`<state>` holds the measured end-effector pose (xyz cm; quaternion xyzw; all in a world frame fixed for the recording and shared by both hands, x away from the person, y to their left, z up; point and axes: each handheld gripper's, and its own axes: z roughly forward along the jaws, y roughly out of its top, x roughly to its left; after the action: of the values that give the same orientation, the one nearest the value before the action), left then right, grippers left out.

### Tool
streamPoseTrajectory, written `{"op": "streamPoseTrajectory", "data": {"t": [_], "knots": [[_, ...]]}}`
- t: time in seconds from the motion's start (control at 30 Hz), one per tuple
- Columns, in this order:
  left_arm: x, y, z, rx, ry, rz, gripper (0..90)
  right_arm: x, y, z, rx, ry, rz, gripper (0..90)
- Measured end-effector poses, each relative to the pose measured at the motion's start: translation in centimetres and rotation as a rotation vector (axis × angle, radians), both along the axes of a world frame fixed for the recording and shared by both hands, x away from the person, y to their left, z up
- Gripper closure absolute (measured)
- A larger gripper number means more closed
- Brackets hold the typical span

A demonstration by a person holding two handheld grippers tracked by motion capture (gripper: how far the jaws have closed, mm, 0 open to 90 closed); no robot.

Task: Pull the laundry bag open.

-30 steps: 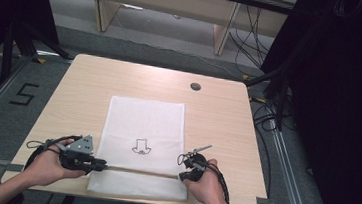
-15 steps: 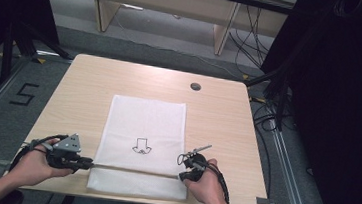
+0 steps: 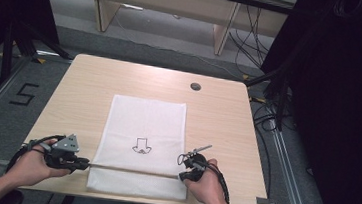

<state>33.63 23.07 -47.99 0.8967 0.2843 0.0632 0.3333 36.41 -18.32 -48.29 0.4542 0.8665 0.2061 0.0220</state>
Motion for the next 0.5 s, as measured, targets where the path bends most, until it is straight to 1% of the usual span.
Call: {"op": "streamPoseTrajectory", "data": {"t": [0.1,0.13,0.17,0.2,0.23,0.27,0.3,0.33,0.37,0.4,0.43,0.47,0.5], "knots": [[0.04,0.00,-0.15,-0.004,-0.011,0.001,81.8,0.02,-0.01,0.02,0.002,0.000,0.000,90.0],[0.02,-0.02,-0.18,-0.010,-0.011,0.003,81.8,0.13,-0.09,-0.03,0.000,-0.010,0.022,90.0],[-0.11,-0.11,-0.26,-0.031,0.000,0.015,81.7,0.00,0.01,0.00,0.000,-0.001,0.000,90.0],[-0.02,-0.03,-0.27,-0.027,-0.001,0.004,81.6,-0.03,0.00,0.00,0.000,-0.001,-0.002,90.0],[0.13,0.13,-0.17,-0.007,-0.011,-0.023,81.5,-0.06,-0.01,0.02,0.002,0.000,-0.001,90.0],[0.12,0.10,-0.21,-0.014,-0.010,-0.019,81.0,-0.08,-0.02,-0.04,0.004,-0.004,-0.003,90.0],[0.12,0.04,-0.18,-0.029,-0.019,-0.001,80.1,-0.20,0.04,0.01,0.000,-0.001,-0.017,90.0],[0.04,-0.04,-0.17,-0.058,-0.010,0.019,78.2,-0.23,0.03,-0.01,0.002,-0.003,-0.017,89.9],[0.10,0.04,0.01,-0.074,-0.016,0.021,76.2,-0.23,0.01,0.00,0.004,-0.002,-0.012,89.1],[0.11,0.04,0.09,-0.107,-0.011,0.040,74.2,-0.24,-0.01,0.01,0.008,-0.001,-0.012,87.4],[0.16,0.09,0.20,-0.130,-0.016,0.048,71.7,-0.29,-0.02,0.04,0.007,-0.015,-0.006,86.2],[0.21,0.09,0.31,-0.154,-0.034,0.049,68.2,-0.33,0.00,0.04,0.005,-0.022,0.001,85.3],[0.22,0.06,0.34,-0.174,-0.044,0.062,64.4,-0.47,0.10,0.17,-0.005,-0.006,-0.018,84.1]]}}
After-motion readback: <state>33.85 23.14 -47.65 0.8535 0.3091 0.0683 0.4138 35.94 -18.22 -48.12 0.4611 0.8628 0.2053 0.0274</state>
